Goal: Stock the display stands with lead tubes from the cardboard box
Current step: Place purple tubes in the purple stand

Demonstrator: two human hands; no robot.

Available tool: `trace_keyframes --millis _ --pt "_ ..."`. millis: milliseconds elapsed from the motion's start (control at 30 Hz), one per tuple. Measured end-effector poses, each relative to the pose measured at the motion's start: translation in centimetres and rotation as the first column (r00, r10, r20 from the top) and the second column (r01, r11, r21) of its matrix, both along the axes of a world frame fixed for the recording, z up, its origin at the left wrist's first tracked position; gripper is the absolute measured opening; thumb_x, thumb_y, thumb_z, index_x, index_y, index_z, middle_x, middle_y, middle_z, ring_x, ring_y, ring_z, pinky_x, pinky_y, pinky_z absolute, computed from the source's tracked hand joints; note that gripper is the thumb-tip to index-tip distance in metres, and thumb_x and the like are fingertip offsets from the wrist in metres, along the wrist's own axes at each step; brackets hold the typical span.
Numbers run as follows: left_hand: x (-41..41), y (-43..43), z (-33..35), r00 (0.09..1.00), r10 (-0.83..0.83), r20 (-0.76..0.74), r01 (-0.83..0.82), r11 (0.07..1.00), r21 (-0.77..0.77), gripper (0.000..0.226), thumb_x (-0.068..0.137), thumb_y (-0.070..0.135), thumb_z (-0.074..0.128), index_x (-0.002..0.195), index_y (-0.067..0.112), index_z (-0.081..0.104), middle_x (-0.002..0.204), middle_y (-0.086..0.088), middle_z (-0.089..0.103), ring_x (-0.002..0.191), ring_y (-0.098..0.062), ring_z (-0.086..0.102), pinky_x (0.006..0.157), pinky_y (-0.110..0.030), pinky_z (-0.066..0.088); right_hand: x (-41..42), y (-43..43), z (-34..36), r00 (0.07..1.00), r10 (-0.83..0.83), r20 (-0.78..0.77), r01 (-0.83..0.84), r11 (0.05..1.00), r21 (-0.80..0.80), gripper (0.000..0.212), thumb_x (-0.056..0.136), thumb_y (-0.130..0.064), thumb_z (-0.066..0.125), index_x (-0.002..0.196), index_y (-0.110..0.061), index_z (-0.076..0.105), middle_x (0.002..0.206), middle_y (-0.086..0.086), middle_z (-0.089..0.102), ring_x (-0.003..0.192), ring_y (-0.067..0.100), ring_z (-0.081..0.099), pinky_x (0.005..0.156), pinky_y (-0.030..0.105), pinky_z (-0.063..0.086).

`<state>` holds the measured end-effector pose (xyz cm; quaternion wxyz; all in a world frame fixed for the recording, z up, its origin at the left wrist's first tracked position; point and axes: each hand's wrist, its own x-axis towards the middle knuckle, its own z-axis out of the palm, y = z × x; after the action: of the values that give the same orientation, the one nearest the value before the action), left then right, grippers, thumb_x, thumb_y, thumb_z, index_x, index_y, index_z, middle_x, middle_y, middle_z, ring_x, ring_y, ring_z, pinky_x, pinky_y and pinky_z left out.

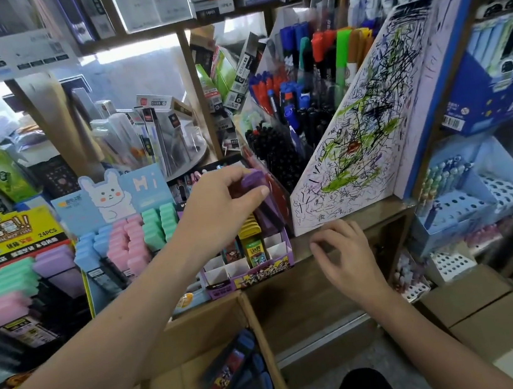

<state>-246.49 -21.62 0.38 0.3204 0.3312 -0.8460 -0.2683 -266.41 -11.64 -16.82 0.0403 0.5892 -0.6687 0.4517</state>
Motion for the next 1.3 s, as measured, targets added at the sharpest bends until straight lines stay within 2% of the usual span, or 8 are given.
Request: trace_keyframes --millis 300,467,633,767,900,1033,1200,1300 --pt "-0.1 -1.0 0.2 0.999 -0.032 0.005 0.031 0.997 0.072 0.009 0.094 0.01 0.069 0.096 0.018 0.072 0.077 0.0 0.073 0.063 -0.009 0.072 0.055 -0.03 0.06 0.0 0.0 -0.4 1.0 -0.011 -0.008 0.011 1.0 -0.017 0.008 0.09 -0.013 0.074 0.095 -0.018 0.074 0.1 -0.008 0.062 0.097 0.015 0.053 0.087 0.033 0.043" --pt "-0.5 -1.0 0.2 1.0 -0.017 0.021 0.015 0.996 0.085 0.006 0.093 0.014 0.071 0.093 0.019 0.069 0.074 0.002 0.073 0.064 -0.009 0.073 0.066 -0.032 0.063 0.1 -0.1 -0.5 1.0 -0.014 -0.007 0.014 1.0 -0.008 0.007 0.091 -0.014 0.073 0.096 -0.019 0.073 0.1 -0.009 0.061 0.098 0.014 0.052 0.088 0.033 0.043" --pt "-0.7 -0.8 0.6 0.995 0.044 0.086 -0.04 0.998 -0.042 0.015 0.086 0.04 0.075 0.086 0.027 0.068 0.077 0.012 0.068 0.07 -0.003 0.061 0.066 -0.024 0.046 0.0 -0.1 -0.8 1.0 -0.021 -0.006 0.021 1.0 -0.008 0.007 0.091 -0.016 0.073 0.096 -0.02 0.072 0.1 -0.009 0.06 0.096 0.013 0.05 0.086 0.033 0.043" --pt "-0.5 -0.8 1.2 0.989 -0.025 0.145 0.025 1.0 0.001 0.008 0.088 0.028 0.07 0.096 0.027 0.068 0.077 0.015 0.064 0.067 0.001 0.059 0.067 -0.025 0.045 0.1 -0.1 -0.8 1.0 -0.019 -0.007 0.019 1.0 -0.012 0.007 0.091 -0.015 0.073 0.096 -0.02 0.072 0.1 -0.009 0.06 0.096 0.012 0.05 0.087 0.034 0.044" --pt "-0.2 -0.8 1.9 0.96 -0.081 0.267 0.075 0.997 0.033 0.026 0.089 0.022 0.065 0.114 0.028 0.065 0.09 0.01 0.071 0.079 -0.017 0.068 0.075 -0.036 0.056 0.1 -0.2 -0.8 1.0 -0.023 -0.019 0.022 1.0 -0.022 0.007 0.091 -0.014 0.074 0.096 -0.019 0.072 0.1 -0.008 0.061 0.095 0.012 0.051 0.087 0.033 0.043" --pt "-0.2 -0.8 2.8 0.936 -0.08 0.343 0.091 0.996 -0.014 0.034 0.088 0.019 0.064 0.121 0.027 0.061 0.096 0.015 0.067 0.086 -0.004 0.064 0.079 -0.027 0.052 0.0 -0.2 -0.9 1.0 -0.021 -0.019 0.021 1.0 -0.016 0.008 0.091 -0.014 0.074 0.096 -0.019 0.072 0.1 -0.008 0.061 0.096 0.014 0.052 0.088 0.031 0.041" --pt "-0.5 -1.0 3.3 0.946 0.014 0.324 0.011 0.997 -0.076 0.028 0.083 0.025 0.065 0.111 0.029 0.062 0.075 0.014 0.065 0.06 0.007 0.058 0.053 -0.012 0.039 0.0 -0.2 -0.9 0.999 -0.026 -0.028 0.026 1.0 -0.005 0.007 0.091 -0.015 0.073 0.096 -0.02 0.072 0.1 -0.009 0.061 0.096 0.014 0.052 0.088 0.028 0.039" --pt "-0.8 -1.2 3.8 0.946 0.017 0.323 0.01 0.997 -0.08 0.028 0.082 0.026 0.066 0.109 0.027 0.063 0.075 0.014 0.059 0.063 -0.002 0.055 0.055 -0.019 0.038 0.0 -0.2 -0.9 0.999 -0.024 -0.034 0.024 1.0 -0.005 0.007 0.091 -0.015 0.073 0.096 -0.019 0.072 0.1 -0.008 0.061 0.096 0.016 0.054 0.089 0.028 0.038"
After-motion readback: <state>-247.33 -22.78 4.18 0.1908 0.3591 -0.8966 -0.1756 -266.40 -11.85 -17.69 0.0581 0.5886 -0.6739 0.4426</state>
